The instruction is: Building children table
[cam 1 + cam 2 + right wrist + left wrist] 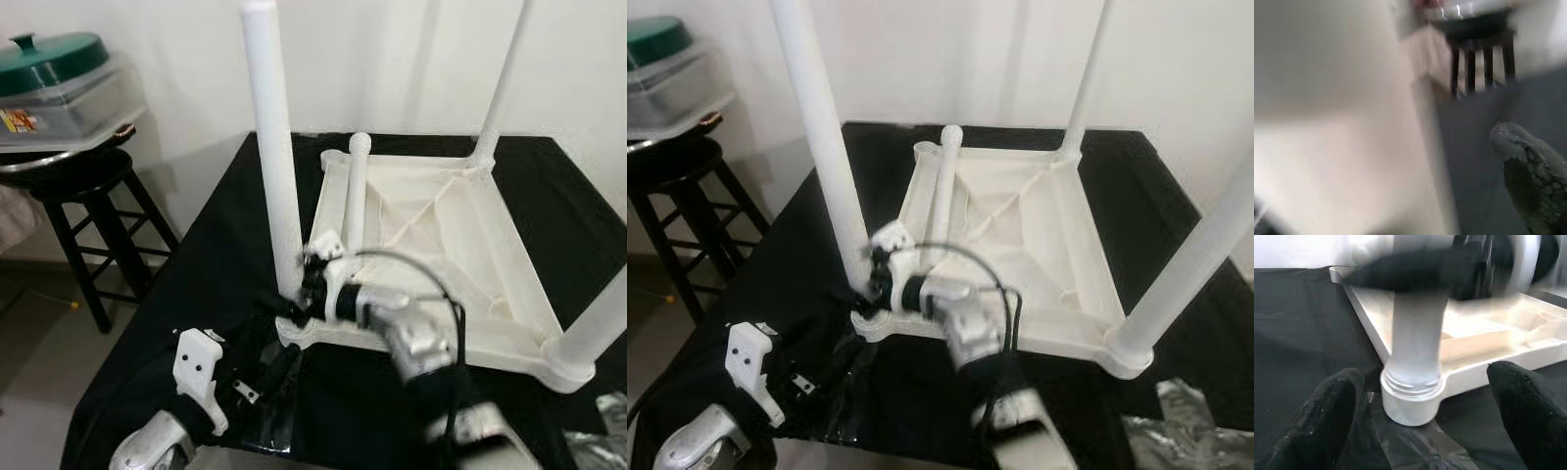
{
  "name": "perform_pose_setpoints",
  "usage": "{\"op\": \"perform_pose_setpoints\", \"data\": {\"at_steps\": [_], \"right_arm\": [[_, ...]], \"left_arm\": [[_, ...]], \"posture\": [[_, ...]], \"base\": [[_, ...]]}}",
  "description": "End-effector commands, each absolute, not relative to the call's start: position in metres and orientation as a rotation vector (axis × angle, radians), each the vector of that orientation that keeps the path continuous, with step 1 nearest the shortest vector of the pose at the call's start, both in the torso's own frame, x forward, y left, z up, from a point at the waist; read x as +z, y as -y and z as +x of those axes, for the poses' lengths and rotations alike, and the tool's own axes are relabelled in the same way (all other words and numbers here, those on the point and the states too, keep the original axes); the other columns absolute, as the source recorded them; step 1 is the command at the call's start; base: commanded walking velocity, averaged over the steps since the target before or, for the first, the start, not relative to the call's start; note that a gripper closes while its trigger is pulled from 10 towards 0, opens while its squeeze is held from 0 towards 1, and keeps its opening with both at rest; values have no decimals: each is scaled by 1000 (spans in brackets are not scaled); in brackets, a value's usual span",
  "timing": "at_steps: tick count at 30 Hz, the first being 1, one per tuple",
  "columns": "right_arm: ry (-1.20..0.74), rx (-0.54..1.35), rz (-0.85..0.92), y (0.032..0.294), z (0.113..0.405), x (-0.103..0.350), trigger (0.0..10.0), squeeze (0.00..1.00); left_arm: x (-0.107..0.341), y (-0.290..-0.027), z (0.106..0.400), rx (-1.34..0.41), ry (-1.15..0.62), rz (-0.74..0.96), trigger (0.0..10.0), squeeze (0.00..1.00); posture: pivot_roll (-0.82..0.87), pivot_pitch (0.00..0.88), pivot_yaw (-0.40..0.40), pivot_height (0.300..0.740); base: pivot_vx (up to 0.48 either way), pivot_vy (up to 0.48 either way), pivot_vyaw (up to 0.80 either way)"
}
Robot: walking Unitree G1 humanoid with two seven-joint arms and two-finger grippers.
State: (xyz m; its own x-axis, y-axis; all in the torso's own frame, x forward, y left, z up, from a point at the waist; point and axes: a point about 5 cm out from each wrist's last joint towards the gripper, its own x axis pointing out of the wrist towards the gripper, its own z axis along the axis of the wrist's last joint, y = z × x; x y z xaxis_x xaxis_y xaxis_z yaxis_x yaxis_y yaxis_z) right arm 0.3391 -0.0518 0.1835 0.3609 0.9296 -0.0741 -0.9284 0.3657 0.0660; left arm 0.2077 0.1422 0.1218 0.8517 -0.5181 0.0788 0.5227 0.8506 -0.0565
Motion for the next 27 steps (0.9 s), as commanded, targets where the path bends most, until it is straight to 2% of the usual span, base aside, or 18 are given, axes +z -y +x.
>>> {"op": "perform_pose_setpoints", "data": {"at_steps": [1,2,7,11,12,13,14,24,26,27], "right_arm": [[-68,1356,31,52,334,189,10000,1000],[-62,1460,25,54,332,195,10000,0],[-87,1641,-33,58,338,204,10000,0],[-117,1648,-29,58,343,202,10000,0],[-144,1673,-14,60,343,199,2784,0],[-144,1673,-14,60,343,199,2784,0],[-163,1688,-1,61,343,197,0,0],[-168,1650,16,66,345,188,0,0],[-167,1593,11,70,348,183,0,0],[-173,1500,2,75,350,176,0,0]], "left_arm": [[115,-141,207,-547,36,-84,10000,0],[115,-141,207,-547,36,-84,10000,0],[115,-140,207,-545,36,-83,10000,0],[115,-140,207,-545,36,-84,10000,0],[116,-139,207,-546,37,-85,10000,0],[116,-139,207,-546,37,-85,10000,0],[116,-139,207,-546,37,-85,10000,0],[116,-141,206,-545,37,-84,10000,0],[117,-141,205,-545,37,-84,10000,0],[117,-141,205,-544,38,-83,10000,0]], "posture": [[15,14,9,740],[19,8,9,740],[25,0,7,740],[28,2,4,740],[33,5,0,740],[33,5,0,740],[36,8,2,740],[33,15,5,740],[32,20,3,740],[31,29,-4,740]], "base": [[0,0,0],[0,0,0],[0,0,0],[0,0,0],[0,0,0],[0,0,0],[0,0,0],[0,0,0],[0,0,0],[0,0,0]]}}
